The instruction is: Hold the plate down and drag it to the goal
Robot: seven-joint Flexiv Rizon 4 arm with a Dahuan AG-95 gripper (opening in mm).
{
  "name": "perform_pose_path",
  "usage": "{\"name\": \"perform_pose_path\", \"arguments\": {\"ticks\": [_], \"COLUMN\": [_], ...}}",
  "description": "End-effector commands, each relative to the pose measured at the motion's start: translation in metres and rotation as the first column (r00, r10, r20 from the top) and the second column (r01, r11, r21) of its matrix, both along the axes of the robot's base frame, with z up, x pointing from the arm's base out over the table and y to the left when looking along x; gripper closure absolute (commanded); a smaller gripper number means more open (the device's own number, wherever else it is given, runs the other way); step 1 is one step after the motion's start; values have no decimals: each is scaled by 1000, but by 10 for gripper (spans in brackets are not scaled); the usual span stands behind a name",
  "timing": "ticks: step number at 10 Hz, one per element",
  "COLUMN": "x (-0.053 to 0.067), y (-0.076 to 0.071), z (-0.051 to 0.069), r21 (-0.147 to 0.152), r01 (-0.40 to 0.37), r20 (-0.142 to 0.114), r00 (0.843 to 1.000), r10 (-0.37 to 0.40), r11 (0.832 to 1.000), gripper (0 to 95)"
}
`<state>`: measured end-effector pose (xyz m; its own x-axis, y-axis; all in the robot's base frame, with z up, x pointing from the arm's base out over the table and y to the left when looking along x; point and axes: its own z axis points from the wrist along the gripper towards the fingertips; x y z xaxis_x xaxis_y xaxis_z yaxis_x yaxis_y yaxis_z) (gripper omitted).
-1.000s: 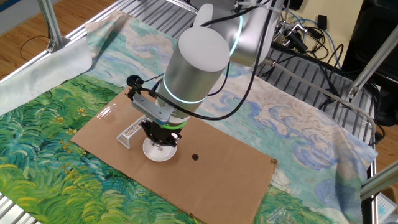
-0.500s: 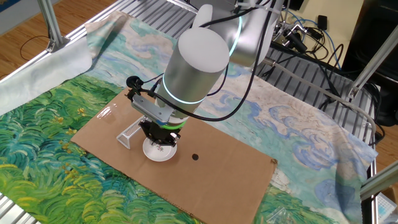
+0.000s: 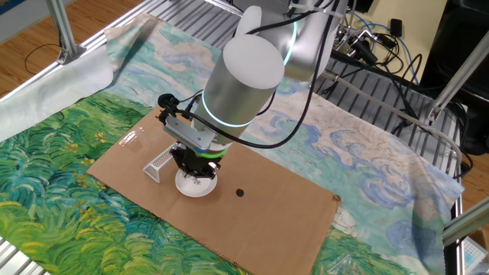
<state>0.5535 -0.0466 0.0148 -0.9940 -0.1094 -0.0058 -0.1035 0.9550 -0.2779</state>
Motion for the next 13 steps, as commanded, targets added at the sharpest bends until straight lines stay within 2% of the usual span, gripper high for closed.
{"name": "perform_pose_path", "arguments": {"ticks": [1, 6, 11, 13], "x": [-1, -1, 1, 2], "y": [0, -2, -7, -9], "z": [1, 0, 0, 2], "r21": [-7, -33, -34, -44], "r01": [-5, -21, -29, -38], "r20": [-3, -1, 0, -1], "r00": [1000, 1000, 1000, 999], "r10": [5, 21, 29, 38], "r11": [1000, 999, 999, 998], "gripper": [950, 950, 950, 950]}}
